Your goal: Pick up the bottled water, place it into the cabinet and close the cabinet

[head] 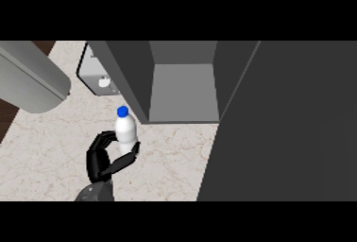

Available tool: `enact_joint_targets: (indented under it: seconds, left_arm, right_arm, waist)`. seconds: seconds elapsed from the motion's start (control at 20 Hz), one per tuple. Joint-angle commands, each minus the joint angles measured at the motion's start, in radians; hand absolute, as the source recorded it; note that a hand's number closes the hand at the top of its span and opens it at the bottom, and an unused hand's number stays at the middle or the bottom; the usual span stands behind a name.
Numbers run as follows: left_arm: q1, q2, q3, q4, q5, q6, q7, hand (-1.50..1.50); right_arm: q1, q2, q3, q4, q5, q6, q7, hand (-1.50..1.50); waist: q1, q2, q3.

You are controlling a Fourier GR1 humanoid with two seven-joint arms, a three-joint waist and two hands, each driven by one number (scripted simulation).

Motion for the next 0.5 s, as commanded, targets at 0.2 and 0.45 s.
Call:
enact_joint_targets:
  seconds: [0.2,0.45]
  left_arm:
    - [-0.124,0.091,-0.140,0.077,-0.158,-0.102,0.016,1.50]
    - [-0.205,0.119,-0.182,0.064,-0.182,-0.265,-0.008,1.50]
  right_arm:
    - [0.008,-0.045,0.004,-0.072,0.045,0.013,0.017,-1.50]
    - [0.016,-0.039,0.027,-0.084,0.062,-0.010,0.029,-1.50]
  waist:
    - [-0.025,0.001,-0.001]
    - [-0.014,0.000,-0.001]
